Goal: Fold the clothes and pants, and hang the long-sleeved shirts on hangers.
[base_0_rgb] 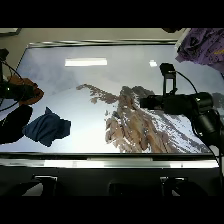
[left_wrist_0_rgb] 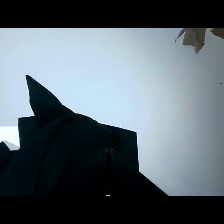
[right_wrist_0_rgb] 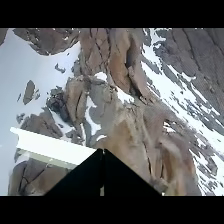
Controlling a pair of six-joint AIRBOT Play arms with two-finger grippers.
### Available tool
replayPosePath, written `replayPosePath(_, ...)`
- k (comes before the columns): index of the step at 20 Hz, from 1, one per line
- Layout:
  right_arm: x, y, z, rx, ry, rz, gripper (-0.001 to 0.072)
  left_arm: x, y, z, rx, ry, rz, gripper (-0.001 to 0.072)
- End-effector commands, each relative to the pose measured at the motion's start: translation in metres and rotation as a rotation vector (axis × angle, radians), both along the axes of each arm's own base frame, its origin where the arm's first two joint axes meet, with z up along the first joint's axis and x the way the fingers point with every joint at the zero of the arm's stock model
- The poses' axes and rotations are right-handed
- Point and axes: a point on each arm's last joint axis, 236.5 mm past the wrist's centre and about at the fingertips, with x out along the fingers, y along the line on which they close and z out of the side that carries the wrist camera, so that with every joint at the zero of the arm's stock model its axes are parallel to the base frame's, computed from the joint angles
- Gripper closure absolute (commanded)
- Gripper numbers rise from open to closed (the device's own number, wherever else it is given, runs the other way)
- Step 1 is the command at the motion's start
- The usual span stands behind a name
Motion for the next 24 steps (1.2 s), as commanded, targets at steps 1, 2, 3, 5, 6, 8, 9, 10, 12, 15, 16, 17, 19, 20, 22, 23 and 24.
replayPosePath(1,0.000,0.001,0.000,0.001,-0.001,0.001,0.0683,0.002,0.000,0.000,0.000,-0.006,0.001,0.0689)
replayPosePath(2,0.000,0.001,0.000,0.001,-0.001,0.001,0.0683,0.002,0.000,0.000,0.000,-0.006,0.000,0.0689)
replayPosePath(3,0.000,0.001,0.000,0.001,-0.001,0.001,0.0683,0.001,0.000,0.000,-0.001,-0.006,0.001,0.0688)
replayPosePath(5,0.002,0.001,0.002,0.005,-0.010,-0.001,0.0683,0.001,0.003,-0.002,-0.004,0.006,0.035,0.0386)
replayPosePath(6,0.004,0.001,0.003,0.007,-0.019,-0.002,0.0683,-0.003,0.011,-0.008,-0.001,0.047,0.111,-0.0013)
replayPosePath(8,0.003,0.002,0.003,0.009,-0.017,-0.002,0.0683,-0.020,0.035,-0.034,0.049,0.165,0.229,-0.0013)
replayPosePath(9,0.002,0.003,0.002,0.014,-0.009,-0.001,0.0683,-0.027,0.042,-0.051,0.059,0.207,0.244,-0.0013)
replayPosePath(10,0.001,0.004,0.002,0.018,-0.007,0.000,0.0683,-0.035,0.048,-0.072,0.056,0.248,0.264,-0.0013)
replayPosePath(12,0.001,0.005,0.002,0.023,-0.004,0.000,0.0683,-0.050,0.058,-0.115,0.051,0.313,0.297,-0.0013)
replayPosePath(15,0.001,0.004,0.002,0.023,-0.004,0.000,0.0683,-0.065,0.062,-0.170,0.047,0.341,0.319,-0.0013)
replayPosePath(16,0.001,0.004,0.002,0.023,-0.004,0.000,0.0683,-0.066,0.062,-0.182,0.048,0.331,0.321,-0.0013)
replayPosePath(17,0.001,0.004,0.002,0.023,-0.003,0.000,0.0683,-0.065,0.062,-0.194,0.049,0.312,0.323,-0.0013)
replayPosePath(19,0.000,0.004,0.002,0.022,-0.001,0.000,0.0683,-0.060,0.063,-0.209,0.050,0.264,0.329,-0.0013)
replayPosePath(20,0.000,0.004,0.002,0.022,0.000,0.000,0.0683,-0.058,0.064,-0.213,0.051,0.243,0.330,-0.0013)
replayPosePath(22,0.000,0.004,0.002,0.022,-0.001,0.000,0.0682,-0.052,0.065,-0.216,0.052,0.208,0.334,-0.0003)
replayPosePath(23,0.000,0.004,0.002,0.022,-0.001,0.000,0.0683,-0.050,0.064,-0.215,0.037,0.200,0.351,0.0165)
replayPosePath(24,0.000,0.004,0.002,0.022,-0.001,0.000,0.0683,-0.050,0.056,-0.213,-0.012,0.211,0.379,0.0576)
